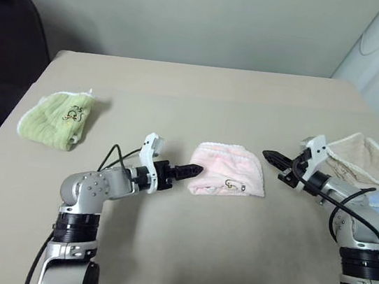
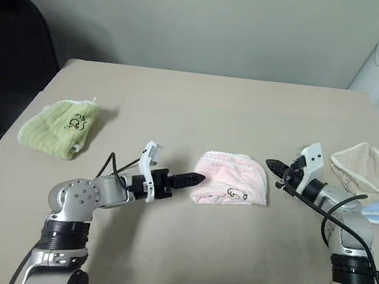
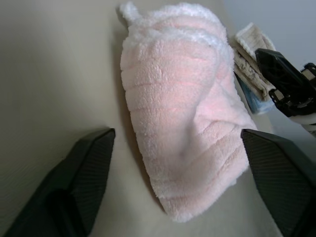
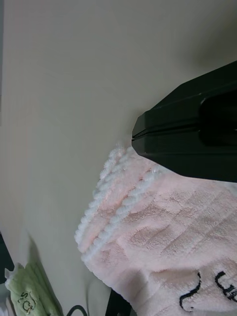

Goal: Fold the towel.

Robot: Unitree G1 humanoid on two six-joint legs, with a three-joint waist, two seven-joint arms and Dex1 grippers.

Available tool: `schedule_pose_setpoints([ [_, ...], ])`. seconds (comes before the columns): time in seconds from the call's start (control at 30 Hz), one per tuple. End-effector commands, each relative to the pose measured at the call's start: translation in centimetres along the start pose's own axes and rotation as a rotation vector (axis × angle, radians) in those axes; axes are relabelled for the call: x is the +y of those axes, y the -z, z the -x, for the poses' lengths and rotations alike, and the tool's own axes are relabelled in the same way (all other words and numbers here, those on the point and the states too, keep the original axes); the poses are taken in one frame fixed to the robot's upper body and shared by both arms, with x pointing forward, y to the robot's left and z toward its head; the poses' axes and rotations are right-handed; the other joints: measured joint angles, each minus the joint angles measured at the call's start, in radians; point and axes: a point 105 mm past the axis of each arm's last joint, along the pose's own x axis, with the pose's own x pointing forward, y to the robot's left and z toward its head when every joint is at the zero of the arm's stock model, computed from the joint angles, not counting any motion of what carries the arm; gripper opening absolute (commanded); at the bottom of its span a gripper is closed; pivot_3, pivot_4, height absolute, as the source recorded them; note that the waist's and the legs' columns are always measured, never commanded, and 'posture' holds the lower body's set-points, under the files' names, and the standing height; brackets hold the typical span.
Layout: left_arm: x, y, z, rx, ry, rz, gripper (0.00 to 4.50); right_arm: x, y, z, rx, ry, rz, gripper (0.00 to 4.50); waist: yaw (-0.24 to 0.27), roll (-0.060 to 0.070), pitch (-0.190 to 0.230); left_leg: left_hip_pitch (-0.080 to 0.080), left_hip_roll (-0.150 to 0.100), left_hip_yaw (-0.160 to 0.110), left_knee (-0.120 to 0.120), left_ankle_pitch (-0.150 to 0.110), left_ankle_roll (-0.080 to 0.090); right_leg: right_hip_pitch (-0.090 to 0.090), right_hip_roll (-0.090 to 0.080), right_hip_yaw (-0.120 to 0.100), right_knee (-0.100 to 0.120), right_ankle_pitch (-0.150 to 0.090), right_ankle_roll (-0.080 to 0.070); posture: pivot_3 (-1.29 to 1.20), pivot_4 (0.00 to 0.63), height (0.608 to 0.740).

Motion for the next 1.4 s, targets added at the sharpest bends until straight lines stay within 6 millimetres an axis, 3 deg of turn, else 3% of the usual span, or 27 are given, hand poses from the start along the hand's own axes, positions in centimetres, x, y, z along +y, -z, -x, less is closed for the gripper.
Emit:
schedule_pose_setpoints([
  [0.03,-0.4,0.9,-1.7,0.044,0.022,0.039,4.47,-0.1,-1.7,0.3,-0.064,0.016,0.033,0.00,0.003,0.000,0.000,0.000,0.000,0.000,0.000,0.000,0.000,0.001,0.000,0.000,0.000,0.000,0.000,0.00,0.150,0.740],
  [0.37,-3.6,2.5,-6.9,0.125,0.131,0.063,4.47,-0.2,-2.2,0.2,-0.088,0.041,0.033,0.00,0.024,0.000,0.000,0.000,-0.002,0.002,0.007,-0.001,0.006,0.004,-0.002,0.003,-0.001,0.003,0.006,0.00,0.150,0.740],
  [0.63,-4.7,2.3,-8.7,0.137,0.158,0.061,4.47,-0.4,-2.3,0.4,-0.096,0.068,0.037,0.00,0.027,0.000,0.000,0.000,-0.003,0.004,0.013,-0.004,0.011,0.005,-0.002,0.004,-0.001,0.004,0.009,0.00,0.150,0.740],
  [0.73,-4.7,2.4,-8.8,0.151,0.150,0.048,3.88,-0.6,-2.4,0.5,-0.099,0.076,0.039,0.00,0.027,0.000,0.000,0.000,-0.004,0.005,0.014,-0.004,0.012,0.006,-0.003,0.006,-0.001,0.003,0.011,0.00,0.150,0.740],
  [1.1,-4.2,2.5,-8.7,0.144,0.132,0.038,0.01,-0.8,-2.5,0.3,-0.110,0.096,0.035,0.00,0.026,0.000,0.001,-0.001,-0.006,0.007,0.014,-0.005,0.013,0.004,-0.004,0.012,-0.001,0.002,0.014,0.00,0.150,0.740],
  [1.27,-4.0,2.2,-8.4,0.111,0.124,0.054,0.01,-1.1,-2.8,0.3,-0.128,0.114,0.035,0.00,0.026,0.000,0.001,-0.001,-0.007,0.008,0.014,-0.005,0.014,0.003,-0.004,0.014,-0.001,0.002,0.014,0.00,0.150,0.740],
  [1.4,-4.3,-0.7,-7.1,-0.035,0.148,0.091,0.01,-2.2,-3.5,0.7,-0.166,0.171,0.033,0.00,0.024,-0.001,0.001,-0.001,-0.008,0.009,0.014,-0.006,0.014,0.002,-0.004,0.018,-0.001,0.002,0.015,0.00,0.150,0.740],
])
